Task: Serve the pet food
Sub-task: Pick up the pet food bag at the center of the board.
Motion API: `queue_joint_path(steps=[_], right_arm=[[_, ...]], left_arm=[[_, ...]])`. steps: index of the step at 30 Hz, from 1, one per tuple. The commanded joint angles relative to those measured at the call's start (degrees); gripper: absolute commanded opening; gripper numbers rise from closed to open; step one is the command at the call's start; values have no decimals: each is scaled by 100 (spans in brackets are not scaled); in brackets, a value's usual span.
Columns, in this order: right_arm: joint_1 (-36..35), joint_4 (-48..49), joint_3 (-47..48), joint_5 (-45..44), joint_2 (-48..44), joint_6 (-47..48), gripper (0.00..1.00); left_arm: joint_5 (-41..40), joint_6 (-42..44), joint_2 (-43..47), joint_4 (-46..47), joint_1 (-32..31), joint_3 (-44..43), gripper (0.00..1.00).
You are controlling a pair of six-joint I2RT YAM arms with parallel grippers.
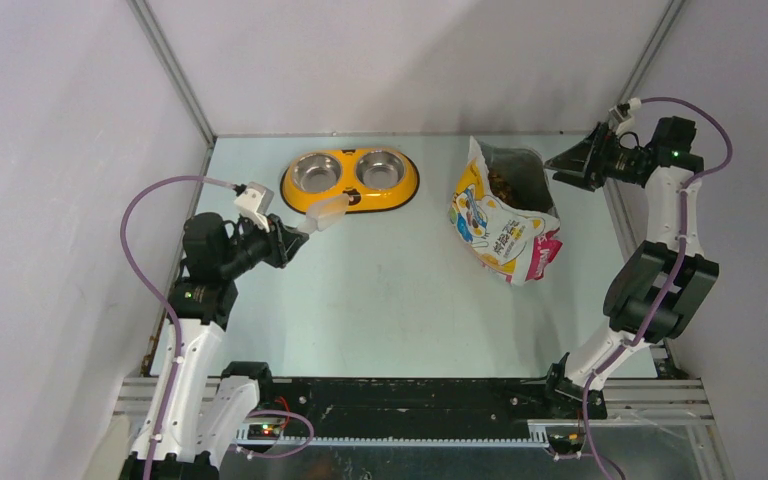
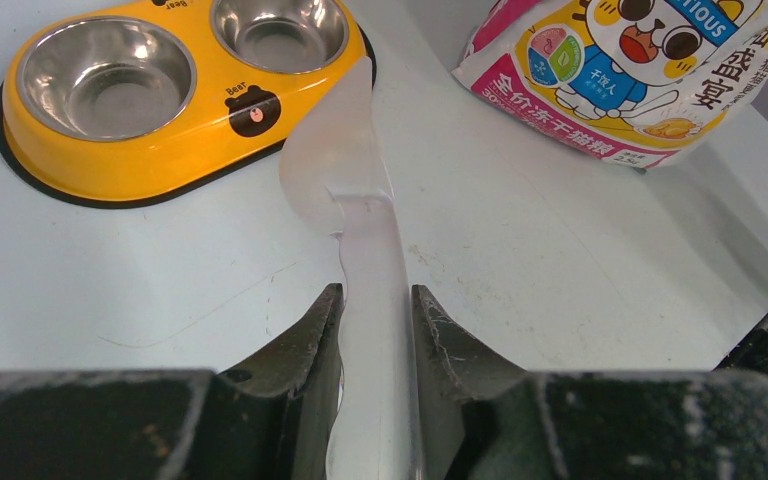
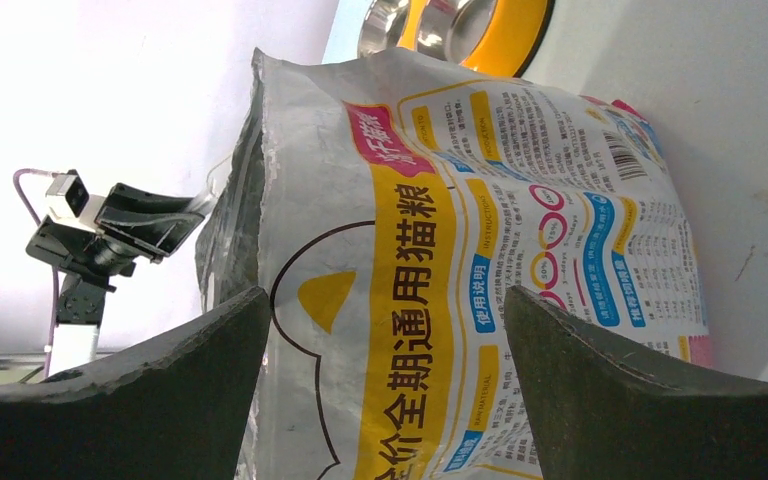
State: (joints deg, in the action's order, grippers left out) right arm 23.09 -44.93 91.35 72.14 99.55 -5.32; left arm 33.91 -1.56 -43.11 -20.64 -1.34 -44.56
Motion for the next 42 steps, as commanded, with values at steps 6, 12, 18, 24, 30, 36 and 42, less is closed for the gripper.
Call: queue_joint_path(steps=[6,12,18,24,30,36,42], right_arm=[[-188,-236,362,-79,35,302,89],[-313,-473,481,-312,117,503,88],[-386,-610,564,-493,211,515,83],[-514,-724,620,-706,312,709,76],[-646,-759,644,-964,336,770,70],[-742,-861,704,-1251,371,869,58],[-881,-984,796,-1494,432,994,40]], left_arm=[[153,-48,7,279,55,26,0],[153,-56,-6,284,55,28,0],[158,-57,-21,278,55,17,0],[162,-68,-30,282,55,17,0],[158,-71,-35,274,55,17,0],[155,-74,-46,285,55,17,0],[152,-72,-62,282,55,17,0]])
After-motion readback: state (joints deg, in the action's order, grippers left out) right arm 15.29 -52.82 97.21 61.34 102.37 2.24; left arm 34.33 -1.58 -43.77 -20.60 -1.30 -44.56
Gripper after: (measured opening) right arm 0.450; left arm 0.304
